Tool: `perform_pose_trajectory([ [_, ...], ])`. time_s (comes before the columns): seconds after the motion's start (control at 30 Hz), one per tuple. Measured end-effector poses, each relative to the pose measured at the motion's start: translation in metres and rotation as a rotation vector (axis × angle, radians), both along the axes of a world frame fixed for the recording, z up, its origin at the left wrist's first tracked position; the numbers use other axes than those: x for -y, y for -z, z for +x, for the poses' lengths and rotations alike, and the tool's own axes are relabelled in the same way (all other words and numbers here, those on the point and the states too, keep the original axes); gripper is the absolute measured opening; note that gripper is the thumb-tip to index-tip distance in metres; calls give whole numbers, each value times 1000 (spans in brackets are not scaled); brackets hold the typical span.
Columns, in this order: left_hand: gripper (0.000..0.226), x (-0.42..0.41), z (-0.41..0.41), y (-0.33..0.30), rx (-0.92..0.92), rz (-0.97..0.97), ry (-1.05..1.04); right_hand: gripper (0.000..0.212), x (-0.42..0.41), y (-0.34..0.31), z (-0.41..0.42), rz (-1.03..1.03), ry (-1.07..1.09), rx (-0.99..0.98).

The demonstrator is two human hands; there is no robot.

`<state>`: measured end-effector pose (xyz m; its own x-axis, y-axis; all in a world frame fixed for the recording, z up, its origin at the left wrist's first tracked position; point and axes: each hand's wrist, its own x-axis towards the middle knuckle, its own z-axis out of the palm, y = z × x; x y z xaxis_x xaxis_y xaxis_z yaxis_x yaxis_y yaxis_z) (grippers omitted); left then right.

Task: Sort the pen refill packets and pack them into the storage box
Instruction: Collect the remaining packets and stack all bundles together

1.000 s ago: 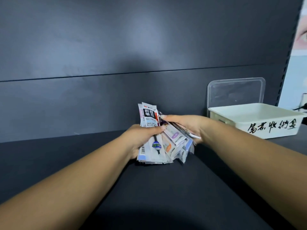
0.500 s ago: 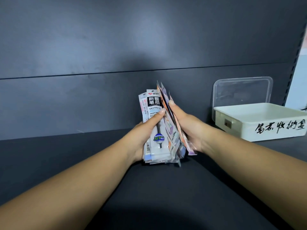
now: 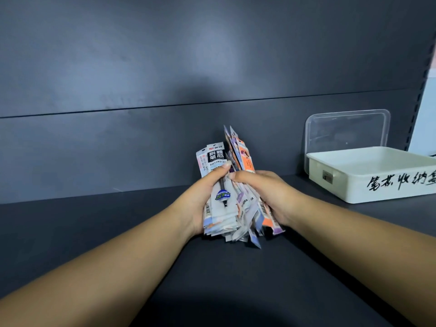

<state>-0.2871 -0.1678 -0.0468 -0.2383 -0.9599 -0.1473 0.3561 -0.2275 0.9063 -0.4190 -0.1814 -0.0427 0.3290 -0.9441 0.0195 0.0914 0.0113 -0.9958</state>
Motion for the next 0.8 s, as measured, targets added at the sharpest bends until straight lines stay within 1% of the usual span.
perform_pose_trajectory([
  [0.07,36,2,0,0,60,-13,-28,15,1,0,-1,-21,38,-38],
  [0.13,38,5,1,0,125,-17,-64,12,4,-2,-5,-29,55,-76],
  [0.2,40,8,2,0,150,-15,-89,9,7,-6,-11,-7,40,-59],
  [0.3,27,10,0,1,143,0,-69,6,12,-8,-14,60,22,-35],
  [0.37,24,10,-2,-1,130,6,-36,10,12,-6,-12,139,-12,3],
  [0.47,28,9,-2,-2,90,20,-3,29,13,-2,-10,231,-61,54],
  [0.5,29,7,-2,-2,72,21,10,32,13,-1,-11,241,-79,69],
  [0.6,34,5,-1,-1,73,25,31,31,11,-1,-14,213,-119,61],
  [0.7,47,2,1,-4,88,17,71,23,3,-2,-12,144,-186,40],
  [0.8,52,-1,1,-7,82,-48,110,24,-1,-6,-12,49,-286,-33],
])
